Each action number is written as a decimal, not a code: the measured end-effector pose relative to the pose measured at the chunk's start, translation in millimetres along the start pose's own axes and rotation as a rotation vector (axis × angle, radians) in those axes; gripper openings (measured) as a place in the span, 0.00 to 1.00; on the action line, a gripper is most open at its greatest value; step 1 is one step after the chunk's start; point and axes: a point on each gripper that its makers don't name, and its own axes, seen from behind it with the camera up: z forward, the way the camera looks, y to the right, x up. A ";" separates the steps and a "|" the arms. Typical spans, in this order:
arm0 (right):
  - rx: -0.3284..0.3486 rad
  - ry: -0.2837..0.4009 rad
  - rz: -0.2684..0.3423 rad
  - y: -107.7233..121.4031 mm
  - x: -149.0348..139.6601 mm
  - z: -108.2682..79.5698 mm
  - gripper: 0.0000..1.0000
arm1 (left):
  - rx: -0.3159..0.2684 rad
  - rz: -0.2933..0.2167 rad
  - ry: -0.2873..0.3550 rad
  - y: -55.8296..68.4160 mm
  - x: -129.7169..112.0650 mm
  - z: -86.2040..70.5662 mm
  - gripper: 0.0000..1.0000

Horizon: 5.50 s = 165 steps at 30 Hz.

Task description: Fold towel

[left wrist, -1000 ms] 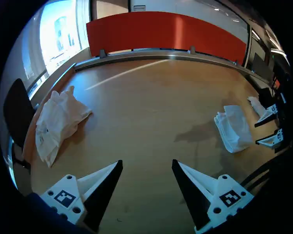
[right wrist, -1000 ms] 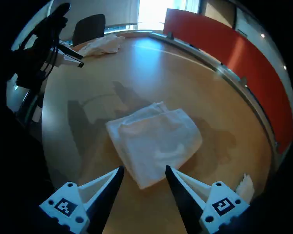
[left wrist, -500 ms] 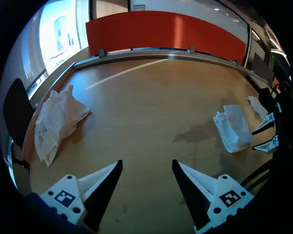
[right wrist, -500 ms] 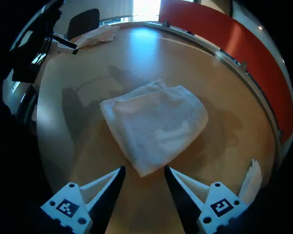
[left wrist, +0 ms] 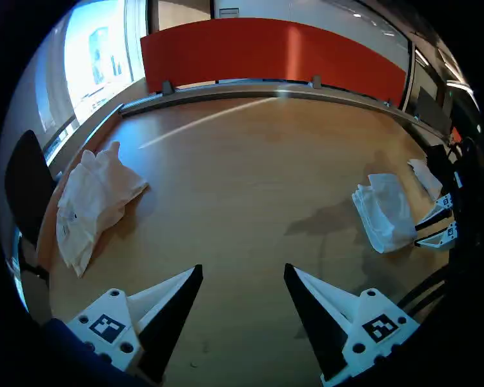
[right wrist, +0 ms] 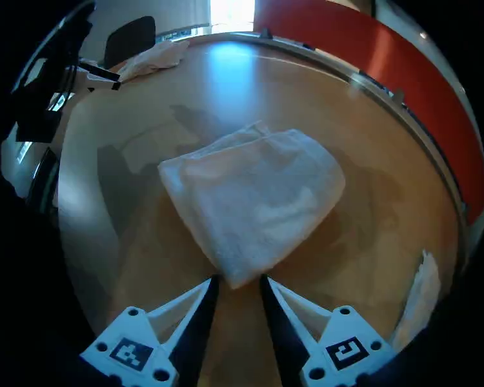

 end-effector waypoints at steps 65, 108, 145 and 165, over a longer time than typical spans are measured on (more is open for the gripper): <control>-0.233 0.318 -0.099 105.6 149.6 -155.0 0.05 | -0.051 0.024 0.081 24.7 40.5 -2.5 0.93; -0.428 0.238 0.052 308.0 98.6 -195.2 0.05 | -0.032 0.047 0.063 31.1 47.6 3.6 0.93; -0.453 0.114 0.147 354.3 23.1 -187.9 0.05 | -0.026 0.061 0.054 33.3 53.8 6.5 0.94; -0.465 -0.020 0.245 331.6 -81.4 -178.5 0.05 | -0.034 0.089 0.053 38.3 53.5 6.3 0.93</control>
